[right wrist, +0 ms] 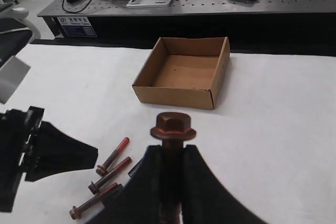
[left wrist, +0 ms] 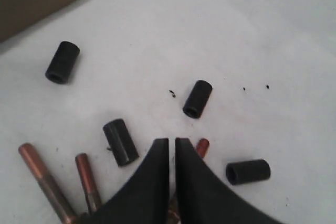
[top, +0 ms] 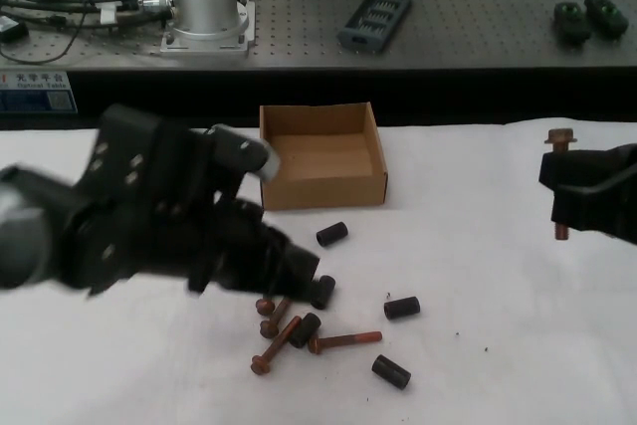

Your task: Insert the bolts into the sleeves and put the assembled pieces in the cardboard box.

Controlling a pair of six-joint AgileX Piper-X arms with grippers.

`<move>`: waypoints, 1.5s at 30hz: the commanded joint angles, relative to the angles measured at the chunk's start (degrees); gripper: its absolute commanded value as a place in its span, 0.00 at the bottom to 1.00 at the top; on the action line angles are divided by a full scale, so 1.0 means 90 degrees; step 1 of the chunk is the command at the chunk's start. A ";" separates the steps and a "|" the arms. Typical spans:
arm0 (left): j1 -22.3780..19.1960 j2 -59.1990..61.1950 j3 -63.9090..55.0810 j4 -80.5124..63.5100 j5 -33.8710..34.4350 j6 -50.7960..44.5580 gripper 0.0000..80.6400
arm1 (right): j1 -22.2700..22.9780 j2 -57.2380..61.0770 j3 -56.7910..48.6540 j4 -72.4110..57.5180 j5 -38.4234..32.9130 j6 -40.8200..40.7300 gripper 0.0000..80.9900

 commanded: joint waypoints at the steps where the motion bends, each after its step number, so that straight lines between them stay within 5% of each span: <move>1: -0.0076 0.0299 -0.0612 0.0369 -0.0109 -0.0087 0.19 | -0.0033 -0.0083 0.0002 -0.0111 -0.0061 -0.0054 0.03; 6: -0.0241 0.0707 -0.1334 0.1193 -0.0669 -0.0138 0.43 | -0.0033 -0.0083 0.0076 -0.0114 -0.0049 -0.0054 0.03; 21: -0.0496 0.1433 -0.2128 0.2863 -0.2061 -0.0816 0.43 | -0.0033 -0.0083 0.0076 -0.0161 -0.0048 -0.0054 0.03; 45: -0.0804 0.1948 -0.2483 0.2620 -0.1969 -0.0623 0.43 | -0.0033 -0.0083 0.0076 -0.0161 -0.0048 -0.0054 0.03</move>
